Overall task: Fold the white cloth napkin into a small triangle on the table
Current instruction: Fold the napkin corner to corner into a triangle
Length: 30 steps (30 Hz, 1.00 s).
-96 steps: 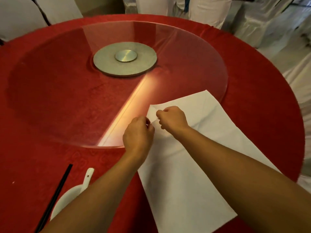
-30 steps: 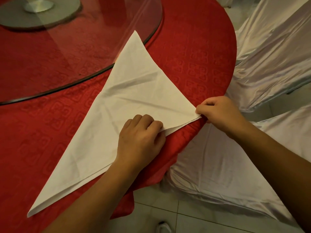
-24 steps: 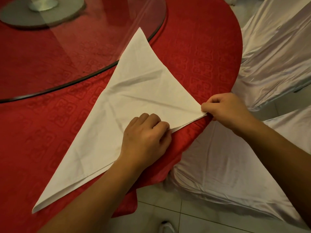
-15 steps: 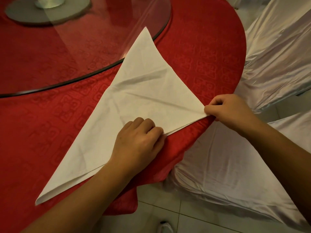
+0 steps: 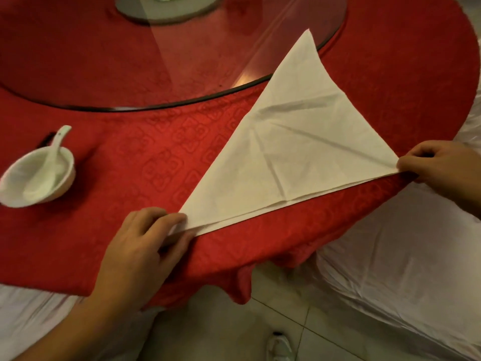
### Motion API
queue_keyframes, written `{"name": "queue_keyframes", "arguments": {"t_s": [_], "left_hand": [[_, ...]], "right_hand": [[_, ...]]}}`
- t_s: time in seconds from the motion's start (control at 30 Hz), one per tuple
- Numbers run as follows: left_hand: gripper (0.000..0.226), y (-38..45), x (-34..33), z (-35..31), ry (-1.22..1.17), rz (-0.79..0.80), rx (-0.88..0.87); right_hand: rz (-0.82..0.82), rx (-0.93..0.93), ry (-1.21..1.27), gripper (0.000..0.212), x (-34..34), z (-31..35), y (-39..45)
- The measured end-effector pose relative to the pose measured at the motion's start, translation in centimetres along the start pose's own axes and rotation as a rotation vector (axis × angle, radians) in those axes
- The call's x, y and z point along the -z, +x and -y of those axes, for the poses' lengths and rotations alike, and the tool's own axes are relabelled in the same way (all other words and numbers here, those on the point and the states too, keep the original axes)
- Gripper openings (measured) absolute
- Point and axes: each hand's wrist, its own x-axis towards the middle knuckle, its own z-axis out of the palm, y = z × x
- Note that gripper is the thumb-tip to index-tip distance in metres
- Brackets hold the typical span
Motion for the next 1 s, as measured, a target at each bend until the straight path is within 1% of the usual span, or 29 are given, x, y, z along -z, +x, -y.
{"name": "queue_keyframes", "arguments": {"t_s": [0.1, 0.17, 0.27, 0.33, 0.47, 0.57, 0.73, 1.0], "left_hand": [[0.038, -1.4, 0.2, 0.4, -0.035, -0.022, 0.059], [0.038, -1.7, 0.2, 0.3, -0.089, -0.049, 0.094], [0.033, -1.9, 0.2, 0.3, -0.121, -0.077, 0.112], [0.028, -2.2, 0.1, 0.7, -0.114, -0.1, 0.084], [0.026, -2.7, 0.0, 1.5, -0.077, -0.129, -0.013], [0.027, -2.7, 0.1, 1.9, -0.028, -0.117, -0.05], [0.027, -2.5, 0.2, 2.0, -0.03, -0.1, -0.039], [0.03, -2.5, 0.4, 3.1, 0.003, -0.029, -0.167]], "right_hand": [[-0.028, -0.034, -0.003, 0.021, 0.1, -0.8, 0.5], [-0.039, -0.047, -0.007, 0.026, 0.3, -2.9, 1.9], [-0.026, -0.063, 0.011, 0.026, 0.4, -4.3, 2.8], [-0.023, -0.07, 0.029, 0.025, 0.4, -3.6, 2.4], [-0.049, -0.062, 0.074, 0.023, -0.1, -1.2, 0.6], [-0.062, -0.035, 0.069, 0.023, -0.2, -0.9, 0.3], [-0.075, -0.014, 0.011, 0.024, -0.4, -1.3, 0.3], [-0.11, 0.007, 0.044, 0.021, -0.5, -2.4, 0.4]]}}
